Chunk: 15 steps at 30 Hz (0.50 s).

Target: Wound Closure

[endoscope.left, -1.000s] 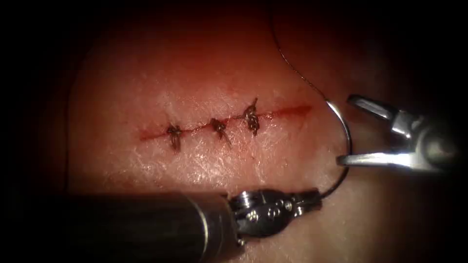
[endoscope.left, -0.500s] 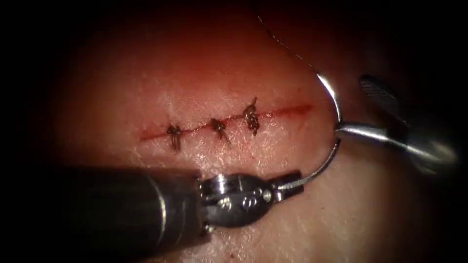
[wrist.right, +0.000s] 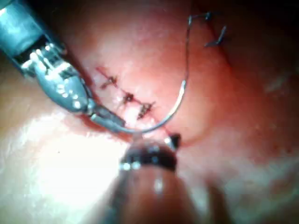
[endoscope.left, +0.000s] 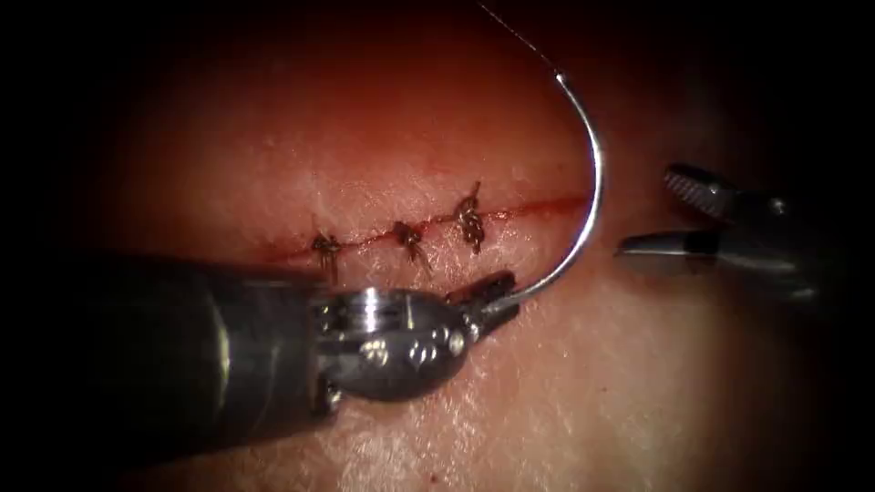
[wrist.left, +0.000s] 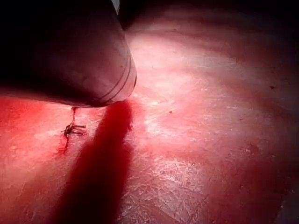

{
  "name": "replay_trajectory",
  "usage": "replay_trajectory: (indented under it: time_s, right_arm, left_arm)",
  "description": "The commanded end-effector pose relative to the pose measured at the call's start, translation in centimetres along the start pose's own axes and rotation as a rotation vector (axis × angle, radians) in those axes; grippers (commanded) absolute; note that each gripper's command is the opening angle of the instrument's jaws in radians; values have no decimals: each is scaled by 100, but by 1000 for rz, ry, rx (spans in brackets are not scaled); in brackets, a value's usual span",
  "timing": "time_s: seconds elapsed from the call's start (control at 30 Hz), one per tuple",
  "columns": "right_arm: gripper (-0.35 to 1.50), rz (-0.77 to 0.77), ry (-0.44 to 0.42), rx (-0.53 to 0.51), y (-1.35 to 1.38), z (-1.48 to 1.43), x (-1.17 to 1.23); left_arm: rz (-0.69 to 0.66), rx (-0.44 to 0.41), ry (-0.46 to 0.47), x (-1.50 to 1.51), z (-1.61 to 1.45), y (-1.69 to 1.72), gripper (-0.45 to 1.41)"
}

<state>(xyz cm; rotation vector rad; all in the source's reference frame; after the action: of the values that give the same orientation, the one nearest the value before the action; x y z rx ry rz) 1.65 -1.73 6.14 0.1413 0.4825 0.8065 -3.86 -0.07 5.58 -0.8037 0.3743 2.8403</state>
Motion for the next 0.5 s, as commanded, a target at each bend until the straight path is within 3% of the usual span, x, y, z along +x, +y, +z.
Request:
replay_trajectory:
  time_s: [0.03, 0.13, 0.27, 0.5]
  right_arm:
    - [114, -1, -6, -29, -2, 11, 2]
    - [111, 22, -26, -74, 1, 19, 8]
    - [106, 114, -18, -49, -5, 23, 22]
    - [106, 139, 19, -36, -10, 26, 37]
  left_arm:
    - [10, 1, -5, 1, 8, 5, -45]
    - [42, 21, -30, 2, 7, 6, -45]
    - [62, 37, -52, 3, 7, 7, -45]
    - [66, 37, -54, 4, 7, 7, -45]
